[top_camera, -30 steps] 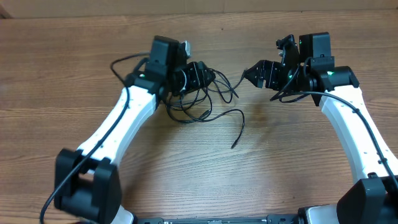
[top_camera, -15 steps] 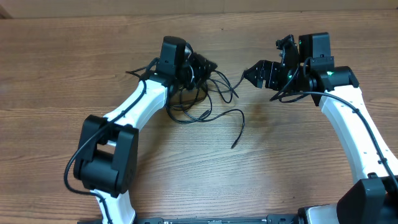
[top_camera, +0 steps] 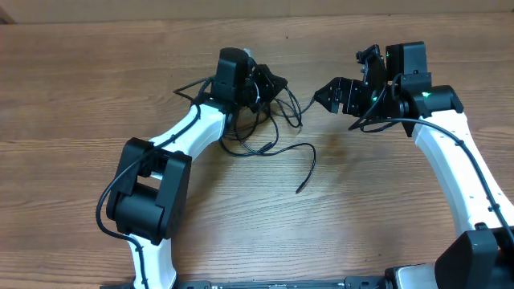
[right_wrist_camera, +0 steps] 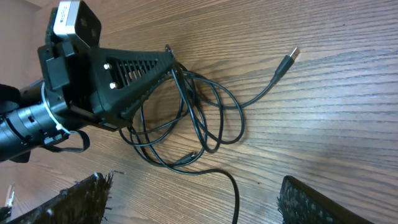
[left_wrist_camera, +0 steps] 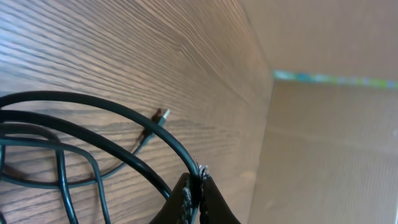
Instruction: Untangle cables
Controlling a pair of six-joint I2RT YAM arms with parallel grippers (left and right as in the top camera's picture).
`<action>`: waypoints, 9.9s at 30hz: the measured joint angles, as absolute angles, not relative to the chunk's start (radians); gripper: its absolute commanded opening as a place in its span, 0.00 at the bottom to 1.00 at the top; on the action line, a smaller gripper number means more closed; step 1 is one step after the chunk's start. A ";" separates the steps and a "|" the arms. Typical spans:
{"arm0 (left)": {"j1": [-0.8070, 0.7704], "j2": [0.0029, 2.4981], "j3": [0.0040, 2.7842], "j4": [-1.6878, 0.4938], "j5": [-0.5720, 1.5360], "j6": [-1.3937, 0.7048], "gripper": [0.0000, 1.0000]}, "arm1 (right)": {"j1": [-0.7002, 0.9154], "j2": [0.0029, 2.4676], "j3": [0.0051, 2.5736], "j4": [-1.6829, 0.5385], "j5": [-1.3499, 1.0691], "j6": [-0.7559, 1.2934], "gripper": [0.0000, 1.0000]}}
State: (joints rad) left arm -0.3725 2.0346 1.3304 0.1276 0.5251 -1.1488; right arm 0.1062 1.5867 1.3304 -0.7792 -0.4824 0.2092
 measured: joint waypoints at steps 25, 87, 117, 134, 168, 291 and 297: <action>-0.339 1.597 1.330 -0.189 0.715 -0.591 0.04 | 0.232 1.612 1.330 -0.542 -0.493 0.434 0.87; 0.282 1.357 1.369 0.057 0.897 -0.943 0.04 | 0.642 2.085 1.342 -0.373 0.121 0.192 0.04; 0.683 1.470 1.609 -0.537 0.840 -0.433 0.04 | 0.020 2.048 1.594 -1.016 -0.004 0.311 0.84; 0.558 1.451 1.611 -1.031 0.394 -0.164 0.04 | 0.047 2.047 2.000 -1.022 -0.362 0.368 1.00; 0.437 2.024 2.083 -0.457 -0.295 0.001 0.04 | 0.342 2.047 2.000 -1.006 -0.347 0.365 1.00; 0.456 1.610 1.417 -0.573 -0.352 0.193 0.04 | 0.356 2.047 2.000 -0.905 -0.339 0.366 0.83; 0.587 1.610 1.417 -0.573 -0.224 0.023 0.04 | 0.356 2.047 2.000 -0.905 -0.352 0.366 0.84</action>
State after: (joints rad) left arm 0.5869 1.6104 1.4174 -0.5728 -0.2245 0.0227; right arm 0.3557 2.0468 1.9999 -0.9051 -0.3519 0.3664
